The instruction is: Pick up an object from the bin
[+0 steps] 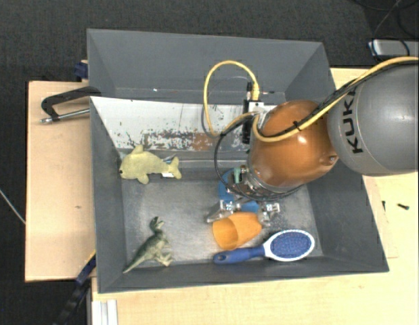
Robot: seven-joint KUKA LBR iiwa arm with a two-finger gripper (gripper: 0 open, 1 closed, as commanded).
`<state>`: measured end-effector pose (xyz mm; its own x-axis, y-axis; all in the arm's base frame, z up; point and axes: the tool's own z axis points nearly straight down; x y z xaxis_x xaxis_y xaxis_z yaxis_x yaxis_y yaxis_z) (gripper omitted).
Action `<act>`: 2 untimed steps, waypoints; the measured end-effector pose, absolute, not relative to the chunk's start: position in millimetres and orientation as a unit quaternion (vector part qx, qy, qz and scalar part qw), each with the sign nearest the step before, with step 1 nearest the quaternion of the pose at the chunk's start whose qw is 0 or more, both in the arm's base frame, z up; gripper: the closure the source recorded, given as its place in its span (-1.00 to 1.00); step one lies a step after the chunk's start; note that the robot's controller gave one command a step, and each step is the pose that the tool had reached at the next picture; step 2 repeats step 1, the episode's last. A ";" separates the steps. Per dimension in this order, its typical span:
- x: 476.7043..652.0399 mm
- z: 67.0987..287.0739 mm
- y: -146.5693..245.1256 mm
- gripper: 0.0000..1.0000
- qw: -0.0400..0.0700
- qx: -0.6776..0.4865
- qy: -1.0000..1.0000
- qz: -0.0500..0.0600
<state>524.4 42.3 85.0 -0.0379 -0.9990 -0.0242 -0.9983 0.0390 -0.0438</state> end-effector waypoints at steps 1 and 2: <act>531.3 83.5 48.1 1.00 0.014 -0.696 0.718 -0.008; 531.3 83.5 48.1 1.00 0.014 -0.696 0.718 -0.008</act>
Offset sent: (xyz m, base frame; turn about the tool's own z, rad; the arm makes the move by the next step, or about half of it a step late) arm -0.0041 -0.0001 -0.0150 -0.0094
